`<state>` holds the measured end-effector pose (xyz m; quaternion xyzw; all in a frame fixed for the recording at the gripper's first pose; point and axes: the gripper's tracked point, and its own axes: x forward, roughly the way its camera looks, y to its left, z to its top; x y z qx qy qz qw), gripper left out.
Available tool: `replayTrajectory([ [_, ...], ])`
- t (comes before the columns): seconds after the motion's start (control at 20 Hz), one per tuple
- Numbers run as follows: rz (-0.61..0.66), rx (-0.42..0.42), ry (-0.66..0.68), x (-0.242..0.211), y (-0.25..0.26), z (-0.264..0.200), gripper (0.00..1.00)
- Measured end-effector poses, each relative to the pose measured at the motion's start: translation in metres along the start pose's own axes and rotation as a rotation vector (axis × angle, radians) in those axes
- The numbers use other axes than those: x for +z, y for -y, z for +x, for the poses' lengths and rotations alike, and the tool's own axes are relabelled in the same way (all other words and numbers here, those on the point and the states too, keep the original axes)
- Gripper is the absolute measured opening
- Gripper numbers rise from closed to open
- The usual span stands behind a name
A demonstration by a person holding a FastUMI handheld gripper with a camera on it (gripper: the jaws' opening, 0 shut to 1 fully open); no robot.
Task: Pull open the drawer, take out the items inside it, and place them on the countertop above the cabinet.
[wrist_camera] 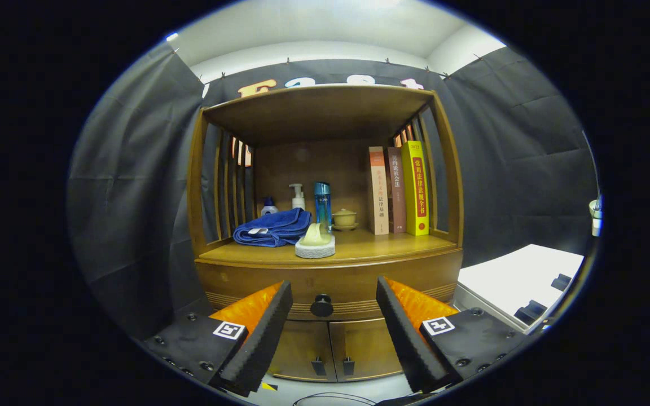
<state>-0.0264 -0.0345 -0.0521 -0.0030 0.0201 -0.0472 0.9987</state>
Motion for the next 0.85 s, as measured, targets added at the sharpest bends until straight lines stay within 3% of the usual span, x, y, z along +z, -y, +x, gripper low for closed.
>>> replayTrajectory([
  [0.85, 0.055, 0.030, 0.068, 0.016, -0.011, -0.033, 0.98],
])
